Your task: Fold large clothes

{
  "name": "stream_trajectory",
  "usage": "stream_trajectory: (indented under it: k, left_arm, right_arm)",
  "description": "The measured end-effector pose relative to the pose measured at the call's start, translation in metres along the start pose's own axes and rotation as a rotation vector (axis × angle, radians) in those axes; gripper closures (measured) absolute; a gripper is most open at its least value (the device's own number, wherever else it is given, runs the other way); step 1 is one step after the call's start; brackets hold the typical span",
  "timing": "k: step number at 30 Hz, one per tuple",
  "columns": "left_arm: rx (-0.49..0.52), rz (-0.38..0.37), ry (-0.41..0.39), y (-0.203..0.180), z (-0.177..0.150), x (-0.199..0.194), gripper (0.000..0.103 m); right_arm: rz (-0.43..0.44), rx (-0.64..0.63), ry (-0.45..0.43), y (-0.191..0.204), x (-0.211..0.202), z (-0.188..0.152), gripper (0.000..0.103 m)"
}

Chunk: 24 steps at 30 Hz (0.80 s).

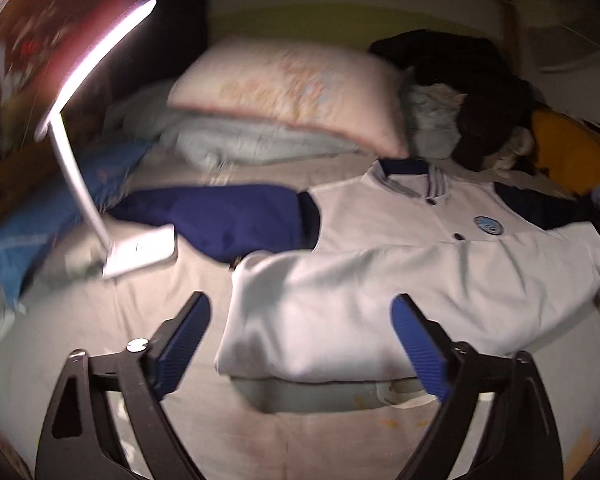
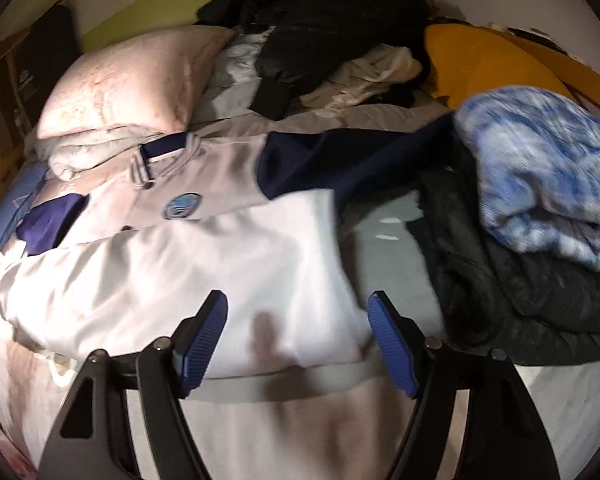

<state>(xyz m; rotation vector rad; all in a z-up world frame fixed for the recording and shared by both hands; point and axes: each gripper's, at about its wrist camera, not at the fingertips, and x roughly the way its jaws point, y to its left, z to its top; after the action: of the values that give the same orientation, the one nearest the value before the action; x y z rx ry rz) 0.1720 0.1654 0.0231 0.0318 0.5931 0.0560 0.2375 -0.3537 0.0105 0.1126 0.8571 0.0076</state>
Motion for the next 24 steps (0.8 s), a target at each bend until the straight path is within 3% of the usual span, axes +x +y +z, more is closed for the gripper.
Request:
stream_trajectory:
  k: [4, 7, 10, 13, 17, 19, 22, 24]
  left_arm:
    - [-0.048, -0.062, 0.011, 0.002, -0.003, 0.0, 0.001]
    - [-0.074, -0.062, 0.028, 0.003, -0.004, 0.006, 0.001]
    - [-0.073, -0.053, 0.021, 0.001, -0.004, 0.005, 0.001]
    - [-0.035, -0.071, -0.004, -0.008, -0.003, 0.003, 0.001]
    - [0.053, -0.049, -0.069, -0.027, -0.001, -0.008, 0.001]
    - [0.088, -0.037, -0.079, -0.035, -0.002, -0.01, 0.001]
    - [0.051, -0.098, -0.017, -0.035, -0.004, 0.0, 0.001]
    - [-0.009, -0.144, 0.037, -0.032, -0.006, 0.008, 0.001]
  right_arm:
    - [0.036, 0.046, 0.045, -0.019, 0.006, -0.005, 0.034]
    - [0.052, -0.005, 0.077, -0.017, 0.011, -0.011, 0.055]
    - [0.053, -0.068, 0.111, -0.008, 0.019, -0.019, 0.066]
    - [0.016, -0.062, 0.08, -0.007, 0.017, -0.021, 0.097]
    - [-0.005, -0.034, -0.112, -0.008, -0.021, -0.01, 0.099]
    - [-0.058, -0.067, -0.073, -0.004, -0.013, -0.007, 0.099]
    - [-0.087, -0.019, 0.123, -0.012, 0.031, -0.015, 0.098]
    - [-0.102, -0.025, 0.112, -0.009, 0.033, -0.014, 0.098]
